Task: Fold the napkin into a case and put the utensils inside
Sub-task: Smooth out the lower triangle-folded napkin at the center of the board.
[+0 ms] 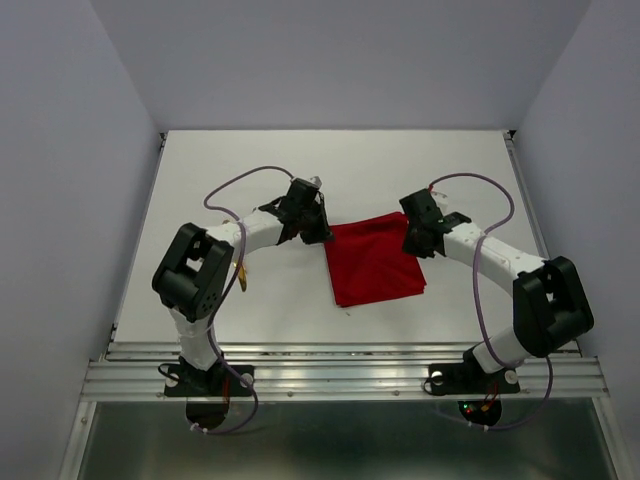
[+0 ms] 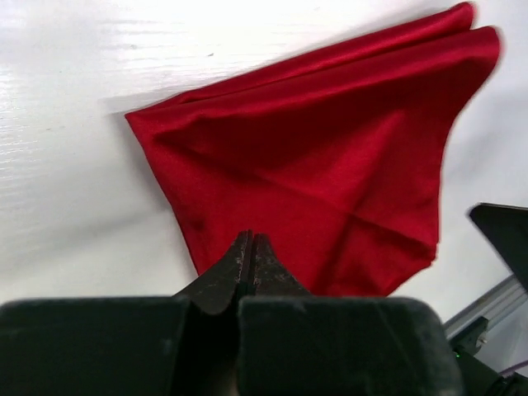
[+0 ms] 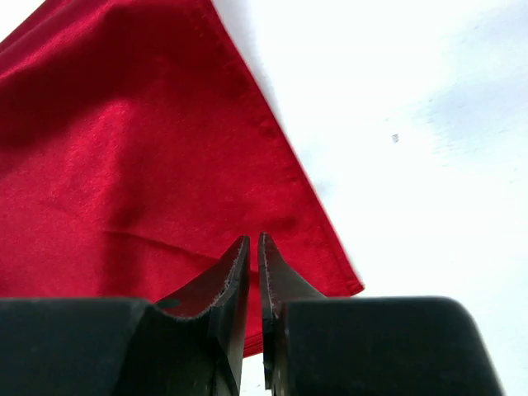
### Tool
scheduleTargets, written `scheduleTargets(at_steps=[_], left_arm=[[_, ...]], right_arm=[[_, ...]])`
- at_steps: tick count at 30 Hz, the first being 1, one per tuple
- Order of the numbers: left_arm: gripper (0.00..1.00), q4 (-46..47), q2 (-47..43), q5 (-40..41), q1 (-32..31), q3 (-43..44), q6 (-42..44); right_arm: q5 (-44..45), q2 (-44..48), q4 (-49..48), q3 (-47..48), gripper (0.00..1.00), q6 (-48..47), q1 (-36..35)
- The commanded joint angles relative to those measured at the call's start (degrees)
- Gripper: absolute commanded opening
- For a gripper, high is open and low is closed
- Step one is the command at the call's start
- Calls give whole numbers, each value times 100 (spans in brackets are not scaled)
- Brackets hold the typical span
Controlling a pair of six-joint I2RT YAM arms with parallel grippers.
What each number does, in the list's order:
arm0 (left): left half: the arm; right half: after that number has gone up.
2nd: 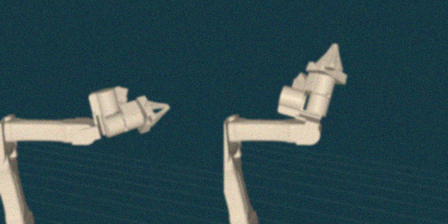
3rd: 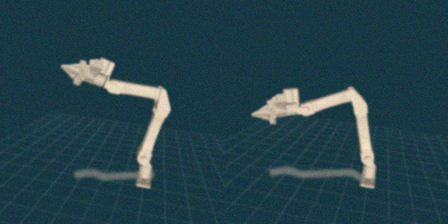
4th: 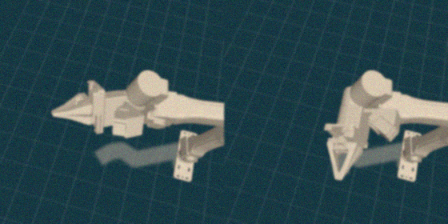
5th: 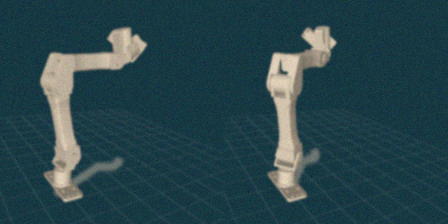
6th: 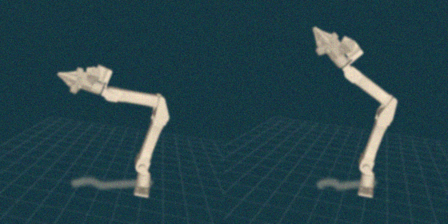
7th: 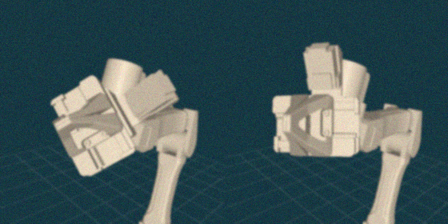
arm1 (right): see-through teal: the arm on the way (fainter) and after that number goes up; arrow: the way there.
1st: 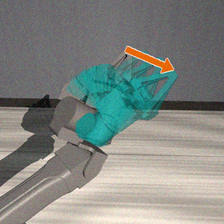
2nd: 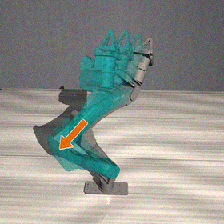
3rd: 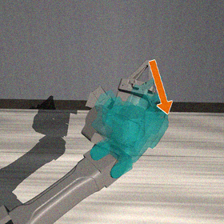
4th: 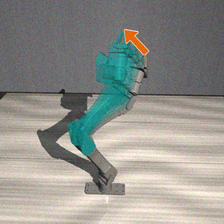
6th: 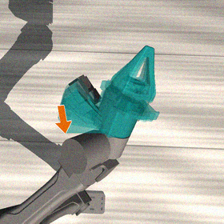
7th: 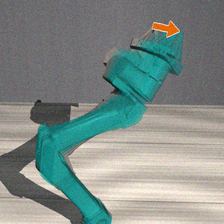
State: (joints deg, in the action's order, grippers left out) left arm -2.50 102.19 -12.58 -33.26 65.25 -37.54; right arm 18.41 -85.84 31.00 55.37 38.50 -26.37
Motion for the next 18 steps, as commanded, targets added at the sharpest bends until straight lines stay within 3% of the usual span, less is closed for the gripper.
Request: scheduleTargets(at_steps=[1, 9, 18], left_arm=[[0, 74, 493, -96, 47, 110, 71], [0, -251, 1022, 133, 56, 435, 484], [0, -365, 584, 309, 56, 339, 695]], right_arm=[[-162, 42, -112, 9, 14, -457, 228], [-224, -398, -332, -422, 11, -546, 308], [-927, 58, -534, -1248, 7, -151, 246]])
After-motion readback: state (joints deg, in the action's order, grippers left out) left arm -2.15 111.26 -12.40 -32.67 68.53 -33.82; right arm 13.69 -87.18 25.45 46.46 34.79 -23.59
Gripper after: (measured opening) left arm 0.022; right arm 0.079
